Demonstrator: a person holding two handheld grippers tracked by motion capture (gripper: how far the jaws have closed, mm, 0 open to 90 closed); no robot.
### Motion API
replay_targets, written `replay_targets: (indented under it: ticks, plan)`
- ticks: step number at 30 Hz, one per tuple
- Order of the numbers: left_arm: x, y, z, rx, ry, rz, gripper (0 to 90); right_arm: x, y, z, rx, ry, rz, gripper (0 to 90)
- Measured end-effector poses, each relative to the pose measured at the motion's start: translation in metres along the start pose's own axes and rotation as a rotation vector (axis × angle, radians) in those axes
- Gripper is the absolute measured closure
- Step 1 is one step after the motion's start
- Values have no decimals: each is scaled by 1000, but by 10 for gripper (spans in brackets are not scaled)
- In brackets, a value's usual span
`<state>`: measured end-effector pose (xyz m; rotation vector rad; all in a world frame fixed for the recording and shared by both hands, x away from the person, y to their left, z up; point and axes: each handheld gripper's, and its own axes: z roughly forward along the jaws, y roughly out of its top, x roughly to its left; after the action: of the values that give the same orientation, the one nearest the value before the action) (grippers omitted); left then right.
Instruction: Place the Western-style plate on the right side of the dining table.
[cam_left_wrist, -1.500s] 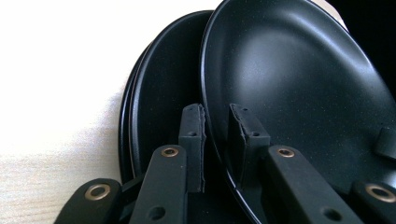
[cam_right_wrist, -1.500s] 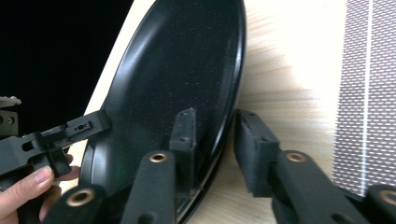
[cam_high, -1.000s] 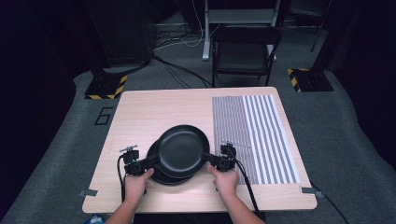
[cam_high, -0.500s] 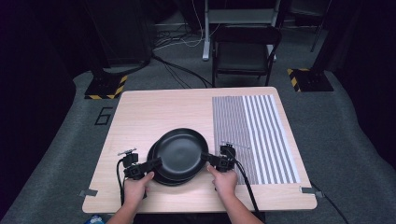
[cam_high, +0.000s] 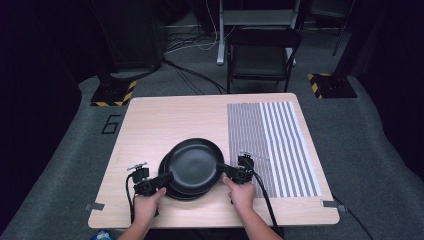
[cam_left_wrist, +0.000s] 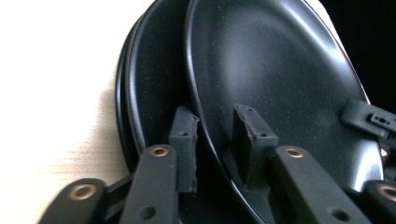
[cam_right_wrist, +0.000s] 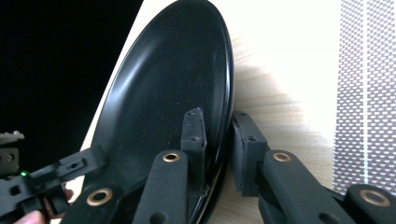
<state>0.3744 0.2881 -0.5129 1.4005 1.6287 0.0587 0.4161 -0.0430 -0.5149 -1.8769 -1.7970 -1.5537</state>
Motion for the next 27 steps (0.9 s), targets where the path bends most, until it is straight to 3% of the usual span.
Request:
replay_targets:
  ticks: [1, 11, 16, 23, 27]
  plan:
    - [1, -1, 0, -8, -4, -17, 722, 0, 0, 0, -2, 0, 0, 776]
    - [1, -6, 0, -54, 1, -18, 732, 2, -2, 0, -2, -8, -2, 771]
    - [1, -7, 0, -73, 5, -28, 741, 7, -3, 1, -1, -44, -56, 756]
    - [1, -7, 0, -68, 6, -32, 742, 10, -2, 1, 6, -66, -57, 751]
    - [0, -6, -1, -68, 17, -26, 741, 14, -2, 2, 23, -93, -116, 725]
